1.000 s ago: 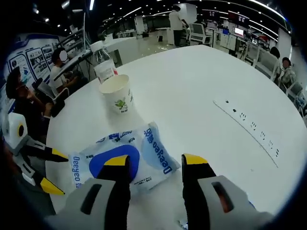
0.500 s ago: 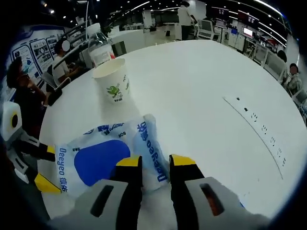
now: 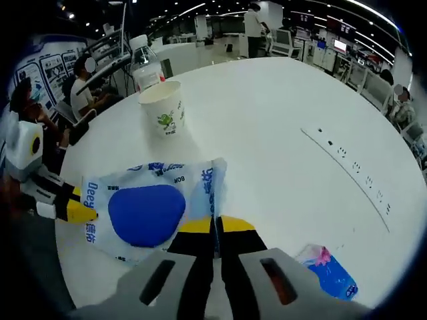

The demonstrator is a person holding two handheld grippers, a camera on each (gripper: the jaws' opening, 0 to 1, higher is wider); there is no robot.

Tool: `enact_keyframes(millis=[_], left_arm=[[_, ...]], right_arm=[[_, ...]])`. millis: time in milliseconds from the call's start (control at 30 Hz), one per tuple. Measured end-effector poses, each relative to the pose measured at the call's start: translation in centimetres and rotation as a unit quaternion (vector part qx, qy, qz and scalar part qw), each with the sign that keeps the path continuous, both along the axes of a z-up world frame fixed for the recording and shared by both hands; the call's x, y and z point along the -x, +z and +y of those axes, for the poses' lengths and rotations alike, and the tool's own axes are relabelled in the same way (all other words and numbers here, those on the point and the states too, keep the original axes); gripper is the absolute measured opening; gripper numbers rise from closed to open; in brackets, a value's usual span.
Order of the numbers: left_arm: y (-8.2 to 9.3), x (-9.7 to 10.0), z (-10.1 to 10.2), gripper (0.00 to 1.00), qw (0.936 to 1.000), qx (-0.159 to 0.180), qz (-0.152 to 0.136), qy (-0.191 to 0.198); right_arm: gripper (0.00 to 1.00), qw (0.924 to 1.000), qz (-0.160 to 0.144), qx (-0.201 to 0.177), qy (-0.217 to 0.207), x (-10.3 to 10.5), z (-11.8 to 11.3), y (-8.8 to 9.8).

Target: Arrange the tabletop items into an orderly group along one side of the table until the central work area is clear of visible clutter.

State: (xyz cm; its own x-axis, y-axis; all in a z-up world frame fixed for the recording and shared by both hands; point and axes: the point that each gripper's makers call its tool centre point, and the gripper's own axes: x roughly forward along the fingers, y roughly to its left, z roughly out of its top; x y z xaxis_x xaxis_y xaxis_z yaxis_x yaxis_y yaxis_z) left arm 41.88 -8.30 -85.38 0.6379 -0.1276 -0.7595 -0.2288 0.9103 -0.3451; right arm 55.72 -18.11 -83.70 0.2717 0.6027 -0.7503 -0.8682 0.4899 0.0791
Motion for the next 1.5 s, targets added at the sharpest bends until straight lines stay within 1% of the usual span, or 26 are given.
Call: enact_keyframes(millis=[33, 133, 267, 367, 500, 667, 800, 867, 933, 1067, 1167, 1233, 1333, 1400, 1500], left_arm=[[0.4, -0.3, 0.3, 0.03, 0.9998, -0.012, -0.005, -0.012], [1.3, -1.3, 0.7, 0.02, 0.9989, -0.032, -0.017, -0.029], [2.0, -2.3, 0.8, 0.01, 0.9969, -0.043, -0.027, -0.06], [2.1, -2.7, 1.4, 0.01, 0.9967, -0.043, -0.028, -0.062], [2.7, -3.2, 1.8, 0.0, 0.9963, -0.042, -0.034, -0.067], [3.3, -4.2, 2.7, 0.01, 0.9948, -0.051, -0.043, -0.076], [4.0, -5.4, 3.2, 0.0, 0.9931, -0.064, -0.051, -0.084], [4.3, -6.0, 3.6, 0.0, 0.9932, -0.064, -0.054, -0.081], [4.4, -6.5, 3.9, 0.01, 0.9928, -0.067, -0.054, -0.083], [4.7, -7.5, 3.9, 0.01, 0.9919, -0.073, -0.057, -0.088], [5.0, -8.1, 3.5, 0.01, 0.9895, -0.083, -0.062, -0.101], [5.1, -8.5, 3.3, 0.01, 0.9891, -0.082, -0.064, -0.104], [4.9, -9.0, 3.3, 0.01, 0.9916, -0.065, -0.064, -0.092], [4.8, -9.7, 3.2, 0.01, 0.9911, -0.068, -0.064, -0.095], [4.7, -10.1, 3.0, 0.01, 0.9903, -0.075, -0.065, -0.097]], right_arm=[[0.01, 1.0, -0.001, -0.003, -0.008, 0.2, -0.5, 0.3], [0.01, 0.9999, -0.008, -0.001, -0.013, 0.8, -1.6, 0.9], [0.0, 0.9993, -0.017, -0.008, -0.033, 1.1, -2.8, 1.8], [0.0, 0.9985, -0.009, -0.024, -0.049, 1.6, -3.3, 2.3], [0.0, 0.9984, -0.011, -0.02, -0.051, 2.5, -3.7, 2.2], [0.01, 0.9981, -0.008, -0.024, -0.055, 2.5, -4.0, 2.0], [0.01, 0.9974, -0.013, -0.031, -0.064, 2.6, -4.0, 2.3], [0.01, 0.9968, -0.008, -0.038, -0.07, 2.6, -4.0, 2.6], [0.01, 0.9964, -0.012, -0.042, -0.073, 2.5, -4.0, 3.0], [0.01, 0.9955, -0.014, -0.049, -0.08, 2.2, -4.1, 3.4], [0.02, 0.9965, -0.019, -0.037, -0.073, 2.3, -4.5, 3.2], [0.02, 0.9967, -0.017, -0.034, -0.072, 2.4, -4.9, 3.1], [0.02, 0.9964, -0.017, -0.033, -0.076, 2.4, -5.4, 3.1], [0.02, 0.996, -0.018, -0.034, -0.081, 2.2, -5.5, 3.0], [0.02, 0.9957, -0.018, -0.032, -0.085, 2.1, -5.5, 2.5]])
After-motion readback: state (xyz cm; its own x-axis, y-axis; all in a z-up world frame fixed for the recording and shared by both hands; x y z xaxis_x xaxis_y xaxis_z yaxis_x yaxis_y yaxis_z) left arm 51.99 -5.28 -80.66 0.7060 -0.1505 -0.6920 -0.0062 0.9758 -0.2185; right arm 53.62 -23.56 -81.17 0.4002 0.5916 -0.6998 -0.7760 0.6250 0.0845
